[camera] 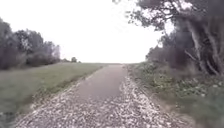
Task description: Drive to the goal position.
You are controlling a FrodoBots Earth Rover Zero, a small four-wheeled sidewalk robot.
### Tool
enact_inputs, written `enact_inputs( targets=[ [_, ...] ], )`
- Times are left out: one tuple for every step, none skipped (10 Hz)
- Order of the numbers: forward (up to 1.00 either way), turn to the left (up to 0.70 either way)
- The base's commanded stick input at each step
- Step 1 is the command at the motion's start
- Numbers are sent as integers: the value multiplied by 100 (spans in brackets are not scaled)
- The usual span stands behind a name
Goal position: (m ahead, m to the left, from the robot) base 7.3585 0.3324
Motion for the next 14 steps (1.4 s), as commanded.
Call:
enact_inputs(
  targets=[
    [100, 0],
    [100, 0],
    [100, 0],
    [100, 0],
    [100, 0],
    [100, 0],
    [100, 0],
    [100, 0],
    [100, 0],
    [100, 0],
    [100, 0],
    [100, 0],
    [100, 0],
    [100, 0]
  ],
)
